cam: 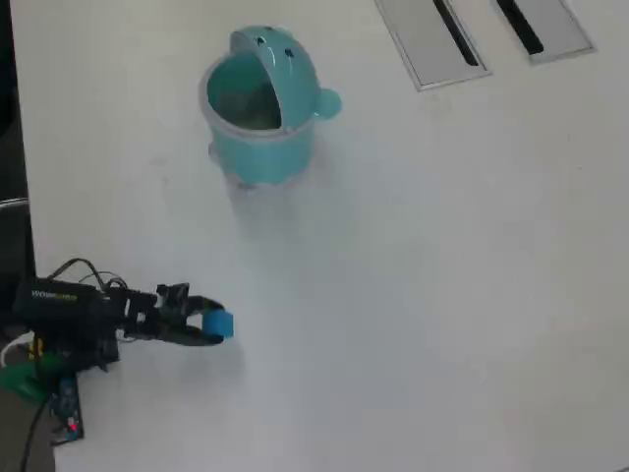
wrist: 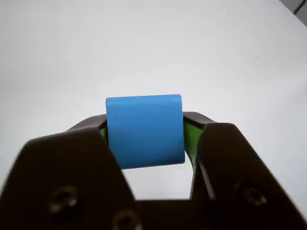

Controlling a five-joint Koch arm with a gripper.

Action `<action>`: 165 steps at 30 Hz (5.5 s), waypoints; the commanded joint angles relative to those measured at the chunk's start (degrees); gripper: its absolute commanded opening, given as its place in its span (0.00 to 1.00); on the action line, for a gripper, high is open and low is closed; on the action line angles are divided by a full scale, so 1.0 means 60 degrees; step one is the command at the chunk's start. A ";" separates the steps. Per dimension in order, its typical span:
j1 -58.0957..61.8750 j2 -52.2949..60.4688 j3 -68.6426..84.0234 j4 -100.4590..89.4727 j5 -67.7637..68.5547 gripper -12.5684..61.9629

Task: Grasp RGB lego blocks and put them in the bin one by one.

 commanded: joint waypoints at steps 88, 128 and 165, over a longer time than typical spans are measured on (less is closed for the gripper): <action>-1.0210 -1.5352 -2.2954 -0.0073 -0.3003 0.33; -0.9624 -1.5190 -2.5957 0.4351 -0.1377 0.59; -0.8306 -1.2305 -2.5957 0.7192 -0.1392 0.61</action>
